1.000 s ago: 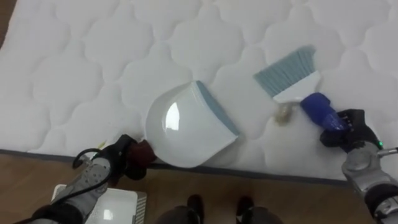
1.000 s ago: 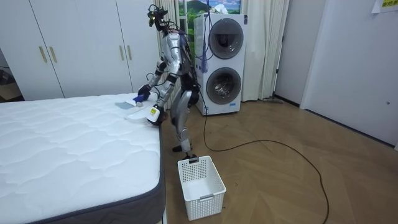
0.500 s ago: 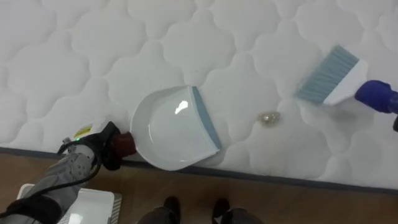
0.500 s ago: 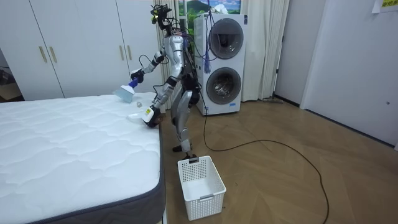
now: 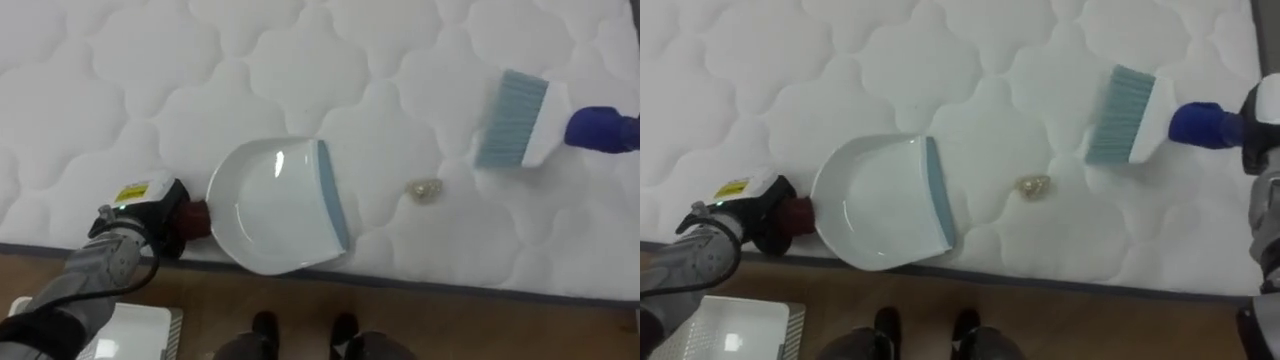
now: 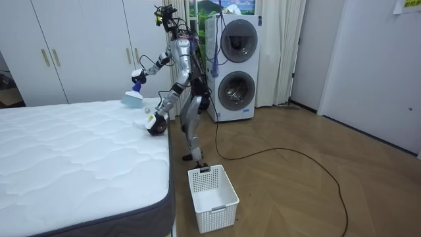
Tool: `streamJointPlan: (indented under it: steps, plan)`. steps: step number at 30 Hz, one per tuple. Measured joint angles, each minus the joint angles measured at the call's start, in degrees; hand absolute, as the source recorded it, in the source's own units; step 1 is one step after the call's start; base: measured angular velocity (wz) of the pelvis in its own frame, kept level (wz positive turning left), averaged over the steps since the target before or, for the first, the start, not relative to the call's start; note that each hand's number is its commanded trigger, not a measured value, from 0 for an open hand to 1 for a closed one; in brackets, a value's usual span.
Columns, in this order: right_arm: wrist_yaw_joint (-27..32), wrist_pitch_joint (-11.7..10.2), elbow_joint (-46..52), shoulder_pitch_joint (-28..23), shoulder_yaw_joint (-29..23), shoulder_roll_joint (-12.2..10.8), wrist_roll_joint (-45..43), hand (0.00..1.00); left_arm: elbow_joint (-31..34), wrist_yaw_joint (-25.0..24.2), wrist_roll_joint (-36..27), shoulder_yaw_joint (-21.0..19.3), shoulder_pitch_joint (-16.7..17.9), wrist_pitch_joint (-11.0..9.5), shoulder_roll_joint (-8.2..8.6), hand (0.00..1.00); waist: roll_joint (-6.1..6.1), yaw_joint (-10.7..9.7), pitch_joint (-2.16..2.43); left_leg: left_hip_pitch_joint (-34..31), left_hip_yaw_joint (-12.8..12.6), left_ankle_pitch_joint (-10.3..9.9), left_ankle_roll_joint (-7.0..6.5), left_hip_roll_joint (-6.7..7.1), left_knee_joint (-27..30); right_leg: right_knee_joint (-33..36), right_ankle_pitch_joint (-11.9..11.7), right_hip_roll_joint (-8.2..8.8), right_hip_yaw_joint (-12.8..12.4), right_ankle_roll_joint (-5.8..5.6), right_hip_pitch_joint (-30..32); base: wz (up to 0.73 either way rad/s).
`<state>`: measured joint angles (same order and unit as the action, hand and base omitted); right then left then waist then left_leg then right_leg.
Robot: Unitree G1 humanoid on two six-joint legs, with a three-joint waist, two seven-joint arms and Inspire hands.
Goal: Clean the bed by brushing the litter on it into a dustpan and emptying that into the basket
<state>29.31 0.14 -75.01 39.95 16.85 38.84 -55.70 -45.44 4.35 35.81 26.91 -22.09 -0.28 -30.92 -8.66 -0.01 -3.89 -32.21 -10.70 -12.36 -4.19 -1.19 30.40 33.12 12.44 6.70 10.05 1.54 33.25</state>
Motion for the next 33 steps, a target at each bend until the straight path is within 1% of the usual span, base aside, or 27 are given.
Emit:
streamJointPlan:
  steps: [3,5,6,8,10,12,13,14,18,20,22,25,29,33]
  plan:
    - [-0.3,0.37,1.28,-0.01,1.87,0.01,-4.25,1.0,-0.01,-0.43,0.33,0.31,-0.29,0.02,-0.02,1.0,0.0,0.43,-0.01,0.25,0.05,0.0,0.0,-0.45,-0.15,-1.59,-0.77,-0.78,0.02,-0.15,-0.81,-0.04]
    - [-2.12,0.57,3.12,-0.04,4.96,0.02,-7.73,1.0,-0.02,-1.29,1.22,0.38,-0.69,0.05,0.0,1.0,0.0,0.54,-0.01,0.99,-0.01,0.0,0.0,-0.6,-0.94,-2.54,-1.3,-0.99,0.27,-0.14,-1.61,-0.06]
    - [-2.68,0.64,3.76,-0.07,5.57,0.02,-8.56,1.0,-0.02,-1.37,1.69,0.38,-0.7,0.05,0.0,1.0,0.01,0.53,-0.01,1.18,-0.03,0.0,0.0,-0.62,-0.94,-2.59,-1.3,-1.01,0.31,-0.15,-1.81,-0.04]
    - [-4.23,0.88,5.74,-0.32,7.39,0.02,-11.19,1.0,-0.04,-1.68,3.9,0.36,-0.97,0.14,-0.03,1.0,0.17,0.67,-0.1,1.77,-0.02,-0.1,0.1,-1.11,-0.9,-3.59,-1.77,-1.69,1.15,0.01,-2.87,-0.05]
    - [-5.29,1.91,7.8,-0.73,9.1,0.02,-12.3,1.0,-0.03,-1.68,4.89,0.33,-1.02,0.12,-0.33,1.0,0.29,1.04,-0.11,1.87,0.04,-0.2,0.27,-1.55,-0.9,-4.54,-2.24,-1.91,1.32,0.17,-3.34,-0.08]
    - [-6.75,3.0,9.29,-0.94,10.13,0.02,-13.04,1.0,-0.01,-1.72,4.91,0.37,-1.06,0.1,-0.33,1.0,0.57,1.37,-0.12,1.81,0.01,-0.24,0.34,-1.71,-0.84,-4.65,-2.39,-2.08,1.91,0.3,-3.33,-0.06]
    - [-7.88,3.77,10.11,-1.28,10.21,0.02,-14.03,1.0,0.01,-1.95,4.95,0.37,-1.16,0.07,-0.34,1.0,0.78,1.63,-0.1,1.76,0.01,-0.28,0.41,-1.81,-0.81,-4.73,-2.49,-2.13,2.58,0.46,-3.36,-0.04]
    - [-9.13,4.59,10.83,-1.71,10.21,0.02,-14.89,1.0,-0.03,-2.36,5.02,0.33,-1.24,0.08,-0.41,1.0,0.87,1.95,-0.1,1.76,-0.03,-0.37,0.54,-1.99,-0.73,-4.74,-2.54,-2.13,2.69,0.55,-3.37,-0.04]
    - [-12.54,5.73,12.11,-2.09,10.76,0.07,-16.34,1.0,-0.03,-2.9,5.0,0.34,-1.24,0.13,-0.46,1.0,1.52,2.06,-0.08,1.75,0.0,-0.44,0.66,-2.23,-0.67,-4.68,-2.55,-2.09,2.87,0.58,-3.38,0.0]
    - [-14.5,6.33,13.63,-2.65,10.76,0.12,-16.71,1.0,-0.03,-3.58,5.0,0.34,-1.35,0.13,-0.41,1.0,2.15,2.0,0.02,1.77,-0.01,-0.45,0.69,-2.25,-0.67,-4.64,-2.55,-2.12,2.87,0.58,-3.37,0.0]
    - [-16.05,6.43,14.27,-3.01,10.76,0.19,-16.71,1.0,-0.03,-3.86,5.0,0.34,-1.38,0.14,-0.41,1.0,2.38,2.0,0.09,1.8,-0.06,-0.45,0.69,-2.25,-0.67,-4.57,-2.55,-2.12,2.83,0.58,-3.34,0.0]
    - [-18.06,6.53,16.1,-3.8,10.76,0.58,-16.64,1.0,0.03,-3.93,5.05,0.35,-1.38,0.23,-0.38,1.0,2.43,2.02,0.09,1.82,-0.1,-0.45,0.69,-2.25,-0.76,-4.55,-2.54,-2.14,2.7,0.58,-3.28,0.0]
    - [-19.72,7.12,21.37,-6.96,11.18,2.36,-16.63,1.0,0.06,-4.13,5.11,0.33,-1.37,0.29,-0.19,1.0,2.4,2.39,0.11,1.88,-0.1,-0.45,0.69,-2.16,-0.8,-4.5,-2.54,-2.15,2.59,0.58,-3.19,0.0]
    - [-20.79,7.45,24.89,-10.65,11.18,2.45,-16.83,1.0,0.08,-4.1,5.44,0.32,-1.37,-0.11,-0.18,1.0,2.34,2.97,0.15,1.81,-0.13,-0.45,0.69,-2.14,-0.83,-4.5,-2.54,-2.08,2.58,0.58,-2.97,-0.01]
